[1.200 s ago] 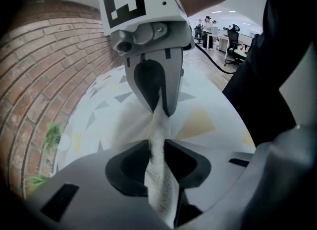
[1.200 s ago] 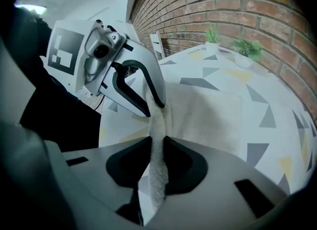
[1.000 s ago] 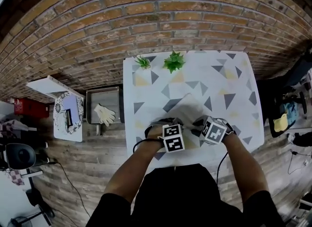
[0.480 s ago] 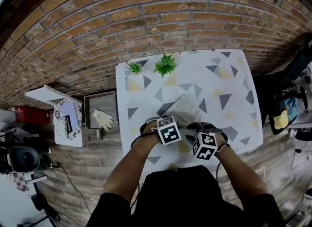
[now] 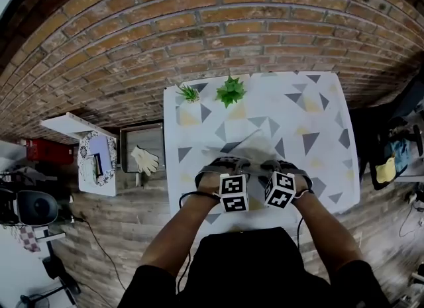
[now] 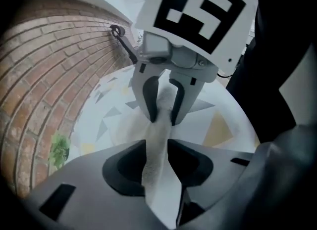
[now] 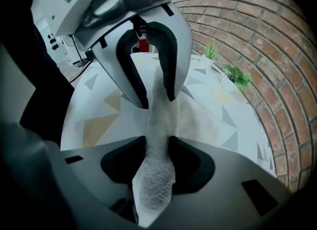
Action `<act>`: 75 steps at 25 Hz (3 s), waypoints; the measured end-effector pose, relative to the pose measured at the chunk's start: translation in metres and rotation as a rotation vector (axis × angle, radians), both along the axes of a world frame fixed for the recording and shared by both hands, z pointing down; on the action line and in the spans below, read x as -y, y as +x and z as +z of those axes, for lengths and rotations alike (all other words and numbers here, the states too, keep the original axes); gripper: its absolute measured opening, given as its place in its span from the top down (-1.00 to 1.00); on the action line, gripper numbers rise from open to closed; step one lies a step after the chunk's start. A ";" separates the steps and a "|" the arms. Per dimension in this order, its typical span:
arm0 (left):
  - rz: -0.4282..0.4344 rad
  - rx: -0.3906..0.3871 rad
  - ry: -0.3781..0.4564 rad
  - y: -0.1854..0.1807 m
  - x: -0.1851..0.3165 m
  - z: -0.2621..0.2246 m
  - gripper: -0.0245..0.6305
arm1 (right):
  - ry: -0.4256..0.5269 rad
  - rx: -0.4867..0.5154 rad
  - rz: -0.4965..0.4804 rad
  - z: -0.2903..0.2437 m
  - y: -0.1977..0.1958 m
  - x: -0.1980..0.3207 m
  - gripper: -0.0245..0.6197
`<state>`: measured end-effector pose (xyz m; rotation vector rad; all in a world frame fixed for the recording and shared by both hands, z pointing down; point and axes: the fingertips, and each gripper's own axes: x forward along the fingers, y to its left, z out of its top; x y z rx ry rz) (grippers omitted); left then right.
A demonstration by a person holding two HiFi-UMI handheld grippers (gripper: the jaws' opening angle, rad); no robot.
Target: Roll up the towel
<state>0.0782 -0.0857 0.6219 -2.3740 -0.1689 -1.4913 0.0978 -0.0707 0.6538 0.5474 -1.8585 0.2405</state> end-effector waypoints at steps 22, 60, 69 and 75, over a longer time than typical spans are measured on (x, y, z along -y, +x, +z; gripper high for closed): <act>-0.054 0.145 -0.224 0.011 0.020 0.026 0.75 | -0.127 0.176 0.091 -0.010 0.024 0.023 0.56; -0.106 0.227 -0.221 -0.024 -0.023 0.026 0.73 | 0.036 0.078 0.015 -0.047 -0.019 -0.020 0.35; -0.156 0.223 -0.247 -0.016 -0.007 0.025 0.72 | 0.059 0.041 0.010 -0.033 -0.023 -0.028 0.40; -0.071 0.133 -0.014 -0.008 0.011 0.017 0.38 | 0.046 0.006 0.038 -0.011 -0.009 -0.007 0.28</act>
